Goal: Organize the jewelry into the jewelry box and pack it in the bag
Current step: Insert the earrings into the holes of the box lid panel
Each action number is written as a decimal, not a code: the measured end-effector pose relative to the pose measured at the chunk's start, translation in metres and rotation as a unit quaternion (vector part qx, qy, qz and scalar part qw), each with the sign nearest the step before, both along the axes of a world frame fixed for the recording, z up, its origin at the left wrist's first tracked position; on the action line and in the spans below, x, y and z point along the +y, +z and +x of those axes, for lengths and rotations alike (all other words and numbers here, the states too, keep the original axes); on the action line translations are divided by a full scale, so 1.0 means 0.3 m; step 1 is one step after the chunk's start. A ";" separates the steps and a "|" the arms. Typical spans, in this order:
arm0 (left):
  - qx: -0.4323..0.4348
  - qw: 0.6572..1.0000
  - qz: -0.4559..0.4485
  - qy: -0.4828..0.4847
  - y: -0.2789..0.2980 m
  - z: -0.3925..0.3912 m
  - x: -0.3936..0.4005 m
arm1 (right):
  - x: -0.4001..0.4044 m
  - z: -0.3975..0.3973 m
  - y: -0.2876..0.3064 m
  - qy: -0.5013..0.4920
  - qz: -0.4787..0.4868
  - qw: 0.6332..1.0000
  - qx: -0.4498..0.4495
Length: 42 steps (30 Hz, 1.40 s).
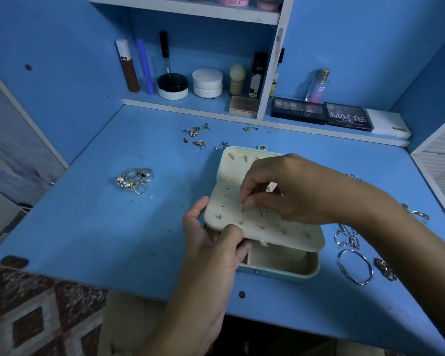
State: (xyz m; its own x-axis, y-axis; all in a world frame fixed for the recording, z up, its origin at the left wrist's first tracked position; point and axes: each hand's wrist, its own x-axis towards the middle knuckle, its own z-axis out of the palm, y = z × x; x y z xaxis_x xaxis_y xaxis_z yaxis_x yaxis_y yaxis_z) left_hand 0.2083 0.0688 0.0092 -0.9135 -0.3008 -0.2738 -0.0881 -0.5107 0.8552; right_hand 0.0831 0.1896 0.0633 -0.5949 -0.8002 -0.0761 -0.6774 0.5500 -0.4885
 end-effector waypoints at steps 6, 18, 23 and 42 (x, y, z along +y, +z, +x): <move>-0.001 1.000 0.010 0.003 0.002 0.000 0.001 | -0.003 0.008 0.004 0.009 0.009 1.000 0.005; -0.006 1.000 0.011 0.012 -0.002 -0.002 0.003 | -0.016 0.024 0.006 0.028 0.026 0.998 0.042; -0.009 1.000 0.003 0.008 0.001 0.002 0.003 | -0.013 0.019 0.001 0.009 0.017 0.999 0.026; -0.009 1.000 0.004 0.013 -0.003 0.004 0.003 | -0.029 0.037 0.021 -0.018 0.060 0.998 0.026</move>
State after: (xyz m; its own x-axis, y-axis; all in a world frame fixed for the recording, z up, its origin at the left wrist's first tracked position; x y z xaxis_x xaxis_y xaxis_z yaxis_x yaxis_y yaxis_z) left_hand 0.2095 0.0696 0.0083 -0.9003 -0.3215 -0.2933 -0.0908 -0.5204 0.8491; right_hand 0.0943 0.1810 0.0696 -0.6284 -0.7654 -0.1389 -0.6787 0.6267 -0.3830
